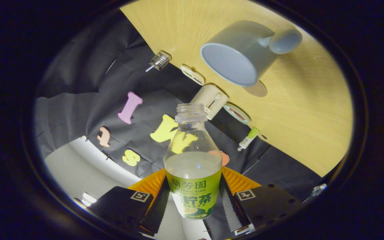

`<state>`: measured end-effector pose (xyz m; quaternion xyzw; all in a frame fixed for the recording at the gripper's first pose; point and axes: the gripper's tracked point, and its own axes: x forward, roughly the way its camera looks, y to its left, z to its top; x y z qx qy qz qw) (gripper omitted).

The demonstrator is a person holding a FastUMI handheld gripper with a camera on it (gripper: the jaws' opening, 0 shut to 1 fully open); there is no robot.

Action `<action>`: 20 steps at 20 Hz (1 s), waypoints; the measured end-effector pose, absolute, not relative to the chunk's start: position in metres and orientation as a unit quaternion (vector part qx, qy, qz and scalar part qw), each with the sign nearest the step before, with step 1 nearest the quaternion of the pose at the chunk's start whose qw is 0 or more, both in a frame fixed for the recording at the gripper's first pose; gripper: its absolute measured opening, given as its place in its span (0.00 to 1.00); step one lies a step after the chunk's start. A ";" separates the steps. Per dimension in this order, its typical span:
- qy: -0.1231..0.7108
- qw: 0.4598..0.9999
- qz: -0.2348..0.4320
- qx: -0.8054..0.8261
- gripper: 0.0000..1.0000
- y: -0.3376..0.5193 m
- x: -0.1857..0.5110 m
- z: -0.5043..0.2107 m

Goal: Take the bottle from table, then pour the juice into the cup, finally place the bottle on the coaster

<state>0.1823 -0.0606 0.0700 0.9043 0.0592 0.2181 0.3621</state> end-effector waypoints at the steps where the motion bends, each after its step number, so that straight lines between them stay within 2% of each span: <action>1: 0.058 0.357 0.215 0.907 0.78 -0.061 0.183 0.067; 3: 0.064 0.354 0.211 0.909 0.78 -0.058 0.186 0.060; 6: 0.063 0.398 0.206 0.892 0.78 -0.052 0.187 0.053; 11: 0.093 0.525 0.178 0.827 0.78 -0.031 0.188 0.035; 15: 0.116 0.662 0.130 0.729 0.78 -0.029 0.184 0.012; 20: 0.064 0.807 0.074 0.582 0.78 -0.053 0.176 0.014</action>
